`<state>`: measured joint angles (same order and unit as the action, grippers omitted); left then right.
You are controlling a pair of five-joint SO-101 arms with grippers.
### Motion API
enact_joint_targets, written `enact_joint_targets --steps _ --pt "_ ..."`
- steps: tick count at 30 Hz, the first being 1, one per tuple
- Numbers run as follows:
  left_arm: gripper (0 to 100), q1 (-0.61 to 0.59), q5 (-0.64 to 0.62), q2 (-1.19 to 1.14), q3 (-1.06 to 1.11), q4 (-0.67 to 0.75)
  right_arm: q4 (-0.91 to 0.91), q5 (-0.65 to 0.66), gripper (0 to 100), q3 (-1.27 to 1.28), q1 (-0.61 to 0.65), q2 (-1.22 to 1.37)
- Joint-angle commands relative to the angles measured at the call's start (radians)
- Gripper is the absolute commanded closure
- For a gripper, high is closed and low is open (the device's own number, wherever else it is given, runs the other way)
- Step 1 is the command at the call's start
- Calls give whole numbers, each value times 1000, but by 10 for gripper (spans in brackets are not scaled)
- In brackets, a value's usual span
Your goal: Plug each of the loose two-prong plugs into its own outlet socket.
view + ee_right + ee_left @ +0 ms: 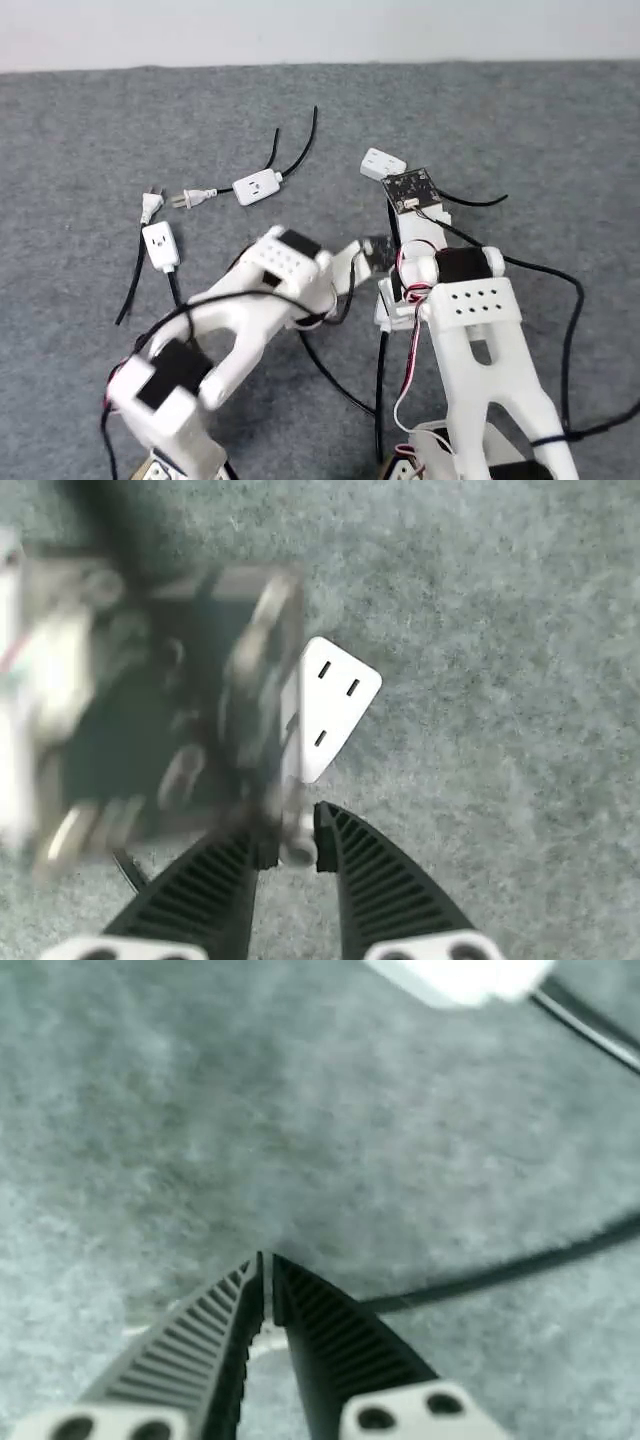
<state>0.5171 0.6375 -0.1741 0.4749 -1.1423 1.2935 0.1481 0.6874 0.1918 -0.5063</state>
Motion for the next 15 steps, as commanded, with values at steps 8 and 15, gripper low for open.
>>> enact_joint_targets --steps 8,15 --pt "987 80 74 201 170 97 -67 -3 991 -6 2 -5" --pt "987 23 -68 210 168 215 -217 -299 991 -3 -70 2"
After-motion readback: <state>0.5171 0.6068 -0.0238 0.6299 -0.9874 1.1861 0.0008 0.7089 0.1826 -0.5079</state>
